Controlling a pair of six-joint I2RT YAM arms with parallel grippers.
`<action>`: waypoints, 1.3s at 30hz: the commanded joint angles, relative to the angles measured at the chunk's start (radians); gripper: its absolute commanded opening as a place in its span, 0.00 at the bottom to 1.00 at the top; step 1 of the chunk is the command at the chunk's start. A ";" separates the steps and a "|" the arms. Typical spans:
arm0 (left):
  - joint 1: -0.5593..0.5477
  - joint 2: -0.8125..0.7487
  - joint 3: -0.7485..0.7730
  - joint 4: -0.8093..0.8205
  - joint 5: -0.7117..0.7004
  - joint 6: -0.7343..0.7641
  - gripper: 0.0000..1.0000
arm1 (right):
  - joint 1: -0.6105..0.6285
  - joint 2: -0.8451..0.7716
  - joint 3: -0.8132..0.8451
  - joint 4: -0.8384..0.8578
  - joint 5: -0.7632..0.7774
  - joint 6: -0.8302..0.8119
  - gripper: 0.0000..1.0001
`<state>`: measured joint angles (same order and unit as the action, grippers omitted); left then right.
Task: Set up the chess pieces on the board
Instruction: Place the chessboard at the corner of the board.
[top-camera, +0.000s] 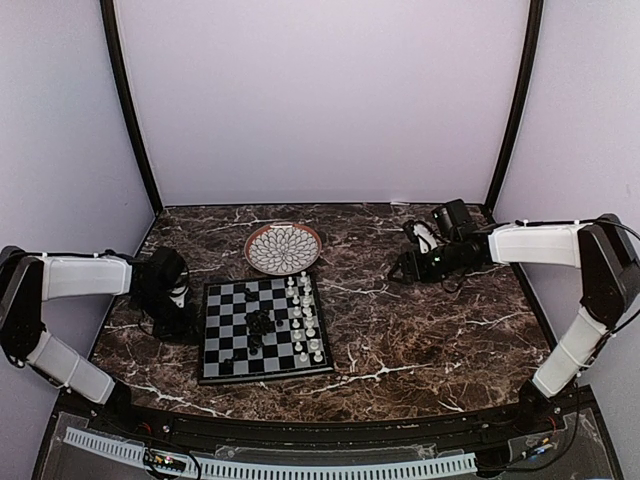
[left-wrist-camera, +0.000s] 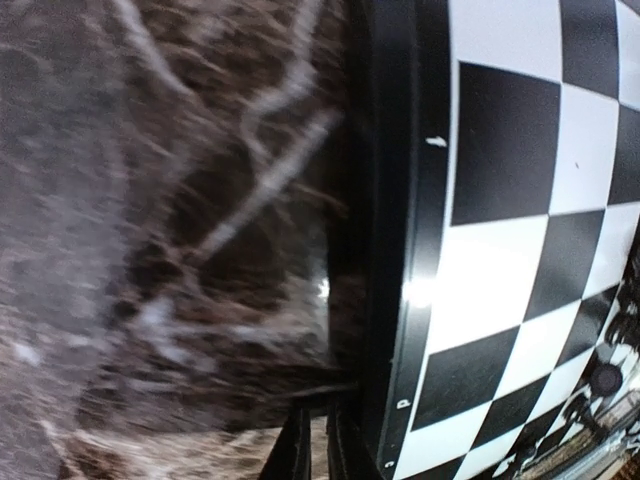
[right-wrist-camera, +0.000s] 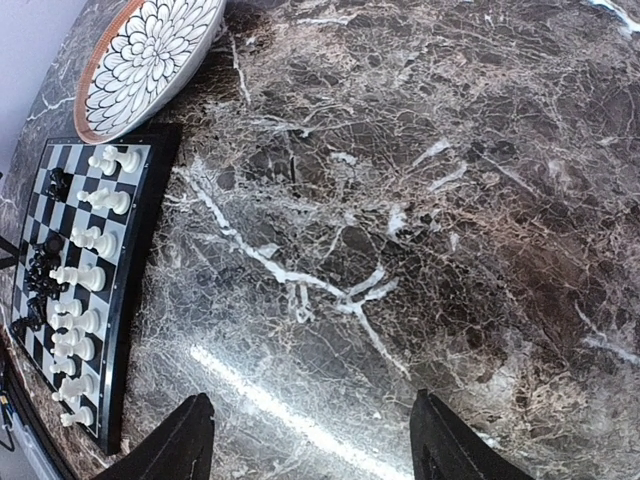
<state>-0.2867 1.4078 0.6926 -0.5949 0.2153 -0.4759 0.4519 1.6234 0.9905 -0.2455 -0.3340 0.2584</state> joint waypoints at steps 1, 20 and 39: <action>-0.056 -0.016 -0.022 0.004 0.080 -0.028 0.10 | 0.008 0.009 -0.005 0.011 -0.002 -0.018 0.69; -0.281 0.109 0.005 0.168 0.225 -0.036 0.11 | 0.074 -0.195 -0.127 -0.176 0.067 -0.069 0.67; -0.507 0.476 0.369 0.164 0.337 0.140 0.13 | 0.126 -0.390 -0.236 -0.351 0.102 0.148 0.61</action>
<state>-0.7662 1.8313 1.0042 -0.3611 0.5777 -0.4206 0.5694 1.2579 0.7677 -0.5659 -0.2474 0.3279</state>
